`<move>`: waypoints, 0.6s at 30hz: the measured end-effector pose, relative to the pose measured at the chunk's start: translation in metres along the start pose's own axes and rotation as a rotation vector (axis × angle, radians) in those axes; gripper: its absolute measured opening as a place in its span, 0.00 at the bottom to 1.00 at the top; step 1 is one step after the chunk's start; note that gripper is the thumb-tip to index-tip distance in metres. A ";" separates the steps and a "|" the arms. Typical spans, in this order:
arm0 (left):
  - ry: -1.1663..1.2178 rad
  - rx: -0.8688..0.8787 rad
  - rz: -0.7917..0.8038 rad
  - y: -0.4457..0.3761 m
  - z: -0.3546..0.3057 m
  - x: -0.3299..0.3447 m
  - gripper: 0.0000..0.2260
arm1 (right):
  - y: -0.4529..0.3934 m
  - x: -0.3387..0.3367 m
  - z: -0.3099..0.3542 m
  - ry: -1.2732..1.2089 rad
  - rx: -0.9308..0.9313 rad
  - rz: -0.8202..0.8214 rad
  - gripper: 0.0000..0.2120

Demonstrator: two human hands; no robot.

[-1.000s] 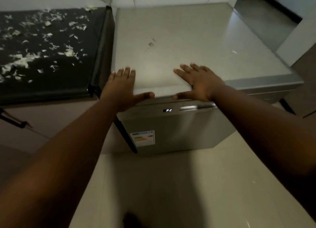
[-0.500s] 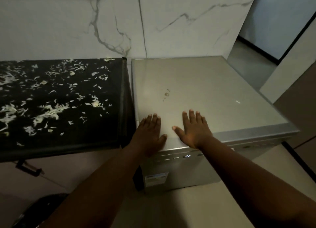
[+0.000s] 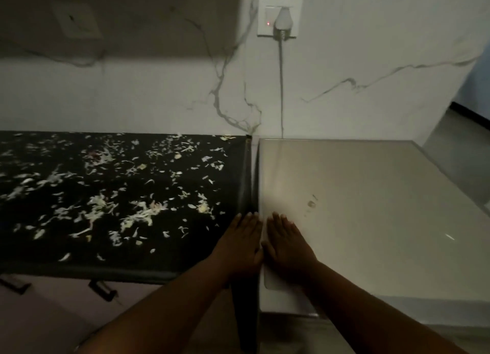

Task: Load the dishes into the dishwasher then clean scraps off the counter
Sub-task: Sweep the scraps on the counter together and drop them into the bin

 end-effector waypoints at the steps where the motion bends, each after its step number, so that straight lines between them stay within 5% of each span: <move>1: 0.007 -0.038 -0.017 0.002 0.017 -0.003 0.39 | -0.012 -0.001 0.009 -0.039 -0.014 -0.001 0.58; 6: 0.050 -0.267 -0.103 0.036 0.095 -0.012 0.51 | -0.059 -0.009 0.060 -0.063 -0.136 0.020 0.57; 12: 0.163 -0.577 -0.307 0.127 0.197 -0.017 0.48 | -0.089 -0.001 0.131 0.011 -0.167 0.061 0.59; 18: 0.186 -0.787 -0.332 0.194 0.306 -0.014 0.53 | -0.114 0.009 0.216 0.058 -0.209 0.104 0.64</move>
Point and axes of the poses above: each hand's wrist, its own y-axis away from the middle knuckle, its own x-axis out of the palm, z = x × y, the point moved 7 cm from there along -y, towards the middle knuckle, and after that the axes turned 9 degrees about y, right-handed, at the moved point
